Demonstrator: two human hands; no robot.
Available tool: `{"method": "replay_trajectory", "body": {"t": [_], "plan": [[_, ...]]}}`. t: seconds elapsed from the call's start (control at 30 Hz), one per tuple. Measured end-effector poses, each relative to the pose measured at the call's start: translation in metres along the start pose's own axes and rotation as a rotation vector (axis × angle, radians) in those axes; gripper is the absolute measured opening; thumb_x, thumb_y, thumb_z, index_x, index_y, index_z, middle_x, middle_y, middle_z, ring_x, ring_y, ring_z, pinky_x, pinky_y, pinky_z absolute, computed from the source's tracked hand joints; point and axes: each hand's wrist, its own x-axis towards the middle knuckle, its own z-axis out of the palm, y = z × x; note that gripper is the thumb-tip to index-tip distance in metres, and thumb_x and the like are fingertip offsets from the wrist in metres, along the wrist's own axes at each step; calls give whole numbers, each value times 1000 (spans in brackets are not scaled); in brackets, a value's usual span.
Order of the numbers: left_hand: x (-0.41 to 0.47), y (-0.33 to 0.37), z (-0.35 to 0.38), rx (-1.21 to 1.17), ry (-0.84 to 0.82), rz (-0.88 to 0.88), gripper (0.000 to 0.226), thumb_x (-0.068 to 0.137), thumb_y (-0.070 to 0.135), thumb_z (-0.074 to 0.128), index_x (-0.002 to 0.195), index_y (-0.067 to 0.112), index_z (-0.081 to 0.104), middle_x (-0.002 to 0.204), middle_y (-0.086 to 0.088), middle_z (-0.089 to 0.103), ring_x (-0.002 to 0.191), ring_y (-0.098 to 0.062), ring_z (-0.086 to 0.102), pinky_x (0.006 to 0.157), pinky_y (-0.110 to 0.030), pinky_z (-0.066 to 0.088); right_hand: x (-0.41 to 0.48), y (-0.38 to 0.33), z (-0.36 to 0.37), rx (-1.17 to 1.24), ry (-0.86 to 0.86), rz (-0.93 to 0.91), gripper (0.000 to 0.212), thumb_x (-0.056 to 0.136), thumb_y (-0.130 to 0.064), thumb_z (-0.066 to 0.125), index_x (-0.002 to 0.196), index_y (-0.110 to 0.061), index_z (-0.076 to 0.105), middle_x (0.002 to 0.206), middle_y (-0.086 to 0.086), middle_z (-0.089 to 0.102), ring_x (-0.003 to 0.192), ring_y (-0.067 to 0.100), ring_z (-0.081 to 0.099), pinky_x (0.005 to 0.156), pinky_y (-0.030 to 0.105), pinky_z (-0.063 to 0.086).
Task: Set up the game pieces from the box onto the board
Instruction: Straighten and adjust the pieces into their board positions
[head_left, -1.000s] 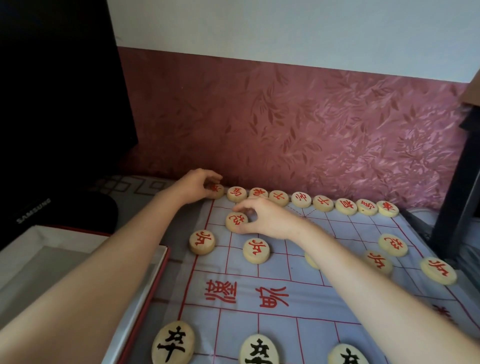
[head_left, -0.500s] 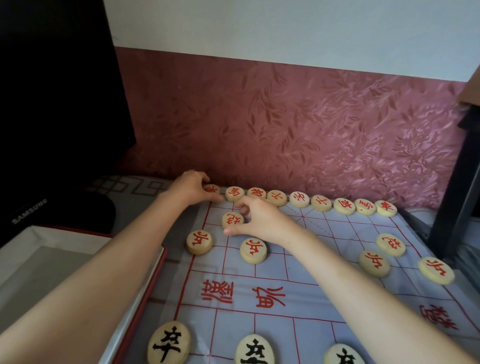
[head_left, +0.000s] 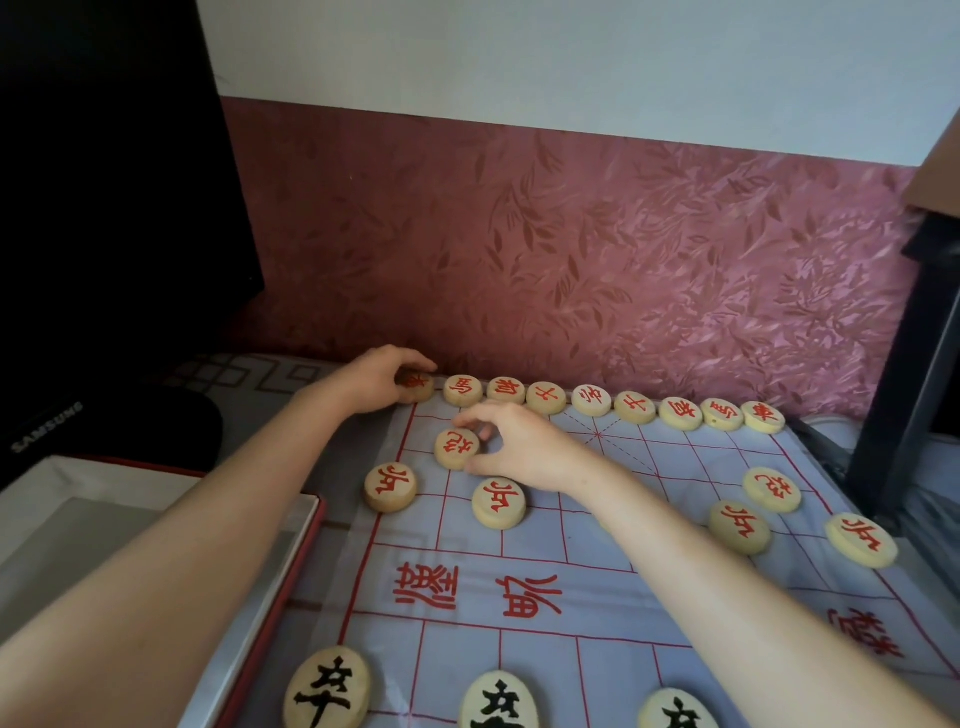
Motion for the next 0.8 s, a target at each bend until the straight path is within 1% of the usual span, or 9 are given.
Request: {"method": "replay_trajectory", "body": {"t": [0.1, 0.2, 0.27, 0.43, 0.53, 0.6, 0.67, 0.73, 0.8], "plan": [[0, 1, 3, -24, 72, -34, 51, 80, 16, 71, 128, 16, 54, 130, -4, 55, 117, -16, 50, 94, -22, 37, 1, 0, 0, -10, -4, -4, 54, 78, -21, 74, 127, -17, 53, 107, -9, 50, 96, 6, 49, 79, 17, 36], [-2, 2, 7, -15, 132, -73, 52, 76, 25, 74, 124, 13, 57, 124, -6, 57, 102, -12, 51, 84, -22, 37, 0, 0, 2, -15, 8, 2, 52, 77, -24, 74, 125, -18, 54, 103, -9, 50, 95, 6, 49, 71, 12, 37], [-2, 2, 10, -6, 161, -101, 54, 74, 29, 75, 122, 13, 58, 122, -7, 58, 96, -11, 49, 81, -23, 38, 0, 0, 2, -8, 7, 4, 52, 78, -24, 74, 126, -18, 54, 106, -8, 51, 96, 6, 49, 75, 15, 38], [-2, 0, 14, -10, 220, -149, 58, 71, 35, 77, 121, 14, 59, 124, -9, 57, 109, -21, 53, 84, -25, 40, 2, -2, 2, -10, -23, 3, 55, 80, -21, 71, 132, -18, 51, 125, -3, 50, 103, 7, 48, 88, 21, 40], [-3, 0, 11, -45, 184, -173, 67, 70, 36, 78, 128, 15, 53, 126, -8, 55, 113, -21, 52, 87, -27, 40, 2, 0, 3, 33, -23, 16, 64, 79, -25, 72, 136, -19, 45, 129, -4, 50, 108, 6, 48, 90, 21, 39], [-4, 1, 7, -70, 133, -176, 70, 71, 31, 78, 132, 15, 47, 127, -6, 54, 113, -20, 52, 87, -25, 39, 2, 1, 3, 73, 6, 34, 70, 74, -33, 76, 135, -18, 45, 127, -5, 52, 107, 6, 50, 89, 21, 40], [-4, -1, 4, -70, 92, -169, 67, 73, 25, 77, 133, 14, 48, 130, -7, 54, 114, -19, 52, 87, -24, 38, 3, 1, 4, 69, 38, 47, 71, 69, -40, 79, 129, -17, 50, 120, -5, 55, 102, 6, 52, 86, 22, 43], [-5, -2, 3, -58, 80, -163, 63, 73, 21, 77, 131, 15, 51, 131, -6, 54, 115, -19, 52, 88, -23, 38, 5, 1, 6, 55, 55, 56, 66, 66, -41, 81, 122, -17, 55, 111, -5, 58, 95, 7, 54, 85, 24, 47], [-5, -3, 3, -62, 83, -161, 62, 72, 17, 77, 129, 15, 52, 130, -6, 55, 115, -19, 52, 89, -24, 39, 6, 0, 7, 64, 57, 65, 58, 66, -36, 82, 115, -17, 58, 100, -7, 58, 90, 7, 54, 83, 25, 48]]}}
